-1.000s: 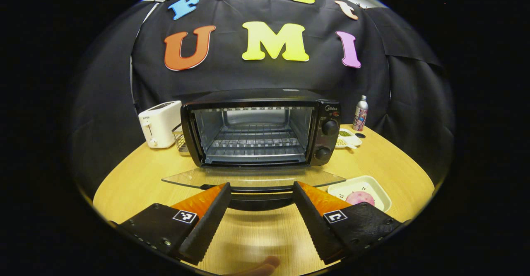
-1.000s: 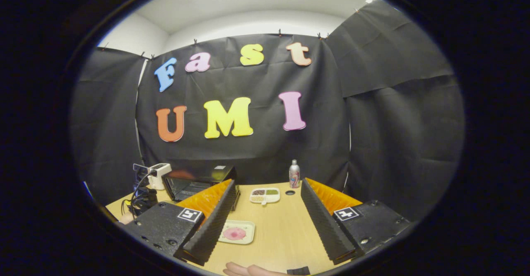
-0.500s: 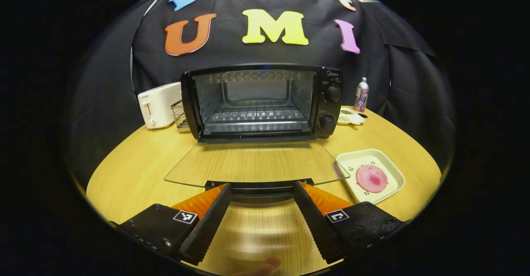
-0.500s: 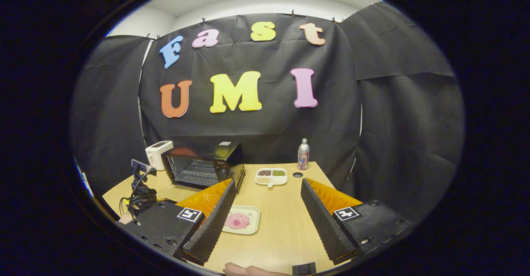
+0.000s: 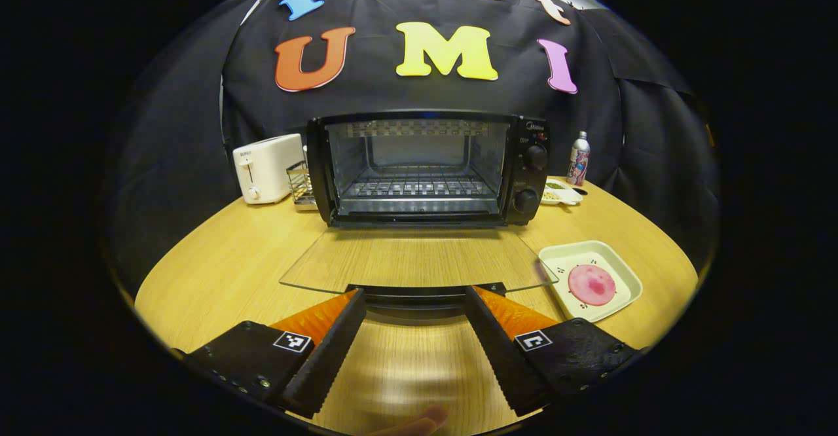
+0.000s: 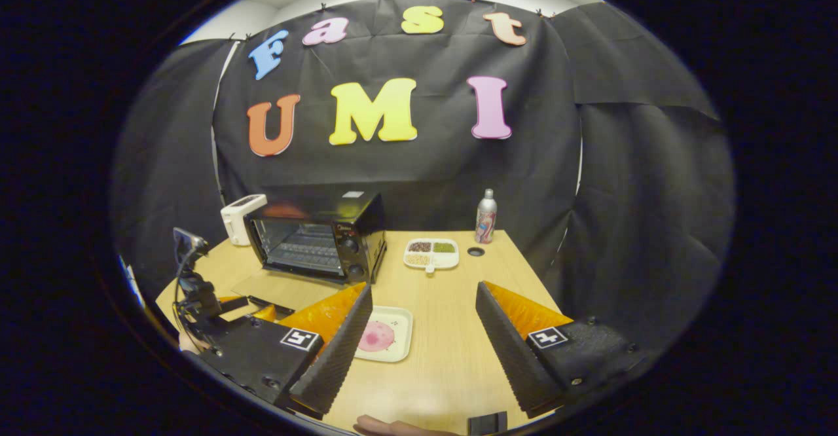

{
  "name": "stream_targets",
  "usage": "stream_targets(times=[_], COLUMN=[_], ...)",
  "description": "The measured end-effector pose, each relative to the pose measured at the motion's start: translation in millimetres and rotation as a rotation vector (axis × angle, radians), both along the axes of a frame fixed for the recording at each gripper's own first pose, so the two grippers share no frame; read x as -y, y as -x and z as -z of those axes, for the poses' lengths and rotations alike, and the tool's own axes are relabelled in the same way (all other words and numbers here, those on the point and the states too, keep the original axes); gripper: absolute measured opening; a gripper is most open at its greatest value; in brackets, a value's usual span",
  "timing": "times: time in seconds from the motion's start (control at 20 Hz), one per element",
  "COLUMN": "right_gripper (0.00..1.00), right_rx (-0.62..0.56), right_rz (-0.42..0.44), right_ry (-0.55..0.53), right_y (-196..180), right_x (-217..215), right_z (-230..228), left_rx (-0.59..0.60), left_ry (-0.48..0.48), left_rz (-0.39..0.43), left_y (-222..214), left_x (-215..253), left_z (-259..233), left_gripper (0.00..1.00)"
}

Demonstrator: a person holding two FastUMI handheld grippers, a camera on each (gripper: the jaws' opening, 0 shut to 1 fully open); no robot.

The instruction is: Open the electric oven with the left hand, put the food in, and close the electric oven.

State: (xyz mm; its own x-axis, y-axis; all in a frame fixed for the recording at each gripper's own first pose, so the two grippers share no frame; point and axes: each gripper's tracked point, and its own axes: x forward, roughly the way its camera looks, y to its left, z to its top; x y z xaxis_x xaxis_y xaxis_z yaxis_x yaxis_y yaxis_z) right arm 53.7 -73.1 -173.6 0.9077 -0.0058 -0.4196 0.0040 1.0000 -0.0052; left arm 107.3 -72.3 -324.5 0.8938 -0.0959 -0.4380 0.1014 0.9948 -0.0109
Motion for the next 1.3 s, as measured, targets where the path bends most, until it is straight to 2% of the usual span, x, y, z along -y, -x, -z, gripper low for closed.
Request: stream_targets(times=[0.05, 0.25, 0.4, 0.45, 0.6, 0.65, 0.75, 0.85, 0.95, 1.05, 1.15, 1.2, 1.3], right_gripper=[0.96, 0.96, 0.96, 1.00, 0.94, 0.90, 0.72, 0.70, 0.63, 0.53, 0.26, 0.22, 0.22], right_rx=[-0.036, -0.183, -0.334, -0.393, -0.520, -0.566, -0.665, -0.718, -0.751, -0.774, -0.825, -0.851, -0.873], right_rz=[-0.006, -0.024, -0.055, -0.070, -0.110, -0.110, -0.117, -0.097, -0.095, -0.088, -0.066, -0.069, -0.130], right_ry=[0.003, -0.006, -0.020, -0.034, -0.092, -0.128, -0.183, -0.189, -0.201, -0.284, -0.321, -0.315, -0.334], right_y=[-3.6, -23.0, -34.1, -34.2, -44.4, -44.0, -50.1, -60.9, -73.2, -85.8, -95.4, -95.5, -96.1], right_x=[0.0, 1.7, -3.8, -6.1, -15.6, -20.2, -24.2, -19.5, -19.9, -27.0, -24.5, -21.7, -28.5], right_z=[9.5, 49.7, 81.6, 93.7, 125.6, 136.5, 160.8, 179.1, 192.1, 200.0, 212.3, 217.4, 215.9], left_rx=[0.032, 0.163, 0.254, 0.299, 0.393, 0.410, 0.429, 0.441, 0.446, 0.441, 0.442, 0.442, 0.436], left_ry=[0.002, 0.009, 0.011, 0.001, -0.010, -0.003, 0.018, 0.033, 0.031, 0.018, 0.002, -0.006, -0.010], left_rz=[0.002, 0.011, -0.015, -0.020, -0.014, -0.011, -0.002, 0.003, 0.001, -0.002, -0.002, -0.001, 0.005], left_y=[4.2, 28.2, 47.2, 54.4, 77.2, 84.7, 100.5, 111.6, 118.6, 121.7, 123.3, 123.4, 122.4], left_x=[-0.3, -2.8, -10.9, -14.1, -15.3, -16.1, -16.8, -18.8, -23.1, -25.9, -27.5, -28.2, -26.8], left_z=[-13.6, -77.0, -126.8, -145.9, -188.0, -196.6, -208.3, -216.0, -219.6, -217.9, -217.9, -216.8, -211.9], left_gripper=[0.97, 0.96, 0.96, 0.96, 0.96, 0.96, 0.96, 0.96, 0.96, 0.96, 0.96, 0.96, 0.96])
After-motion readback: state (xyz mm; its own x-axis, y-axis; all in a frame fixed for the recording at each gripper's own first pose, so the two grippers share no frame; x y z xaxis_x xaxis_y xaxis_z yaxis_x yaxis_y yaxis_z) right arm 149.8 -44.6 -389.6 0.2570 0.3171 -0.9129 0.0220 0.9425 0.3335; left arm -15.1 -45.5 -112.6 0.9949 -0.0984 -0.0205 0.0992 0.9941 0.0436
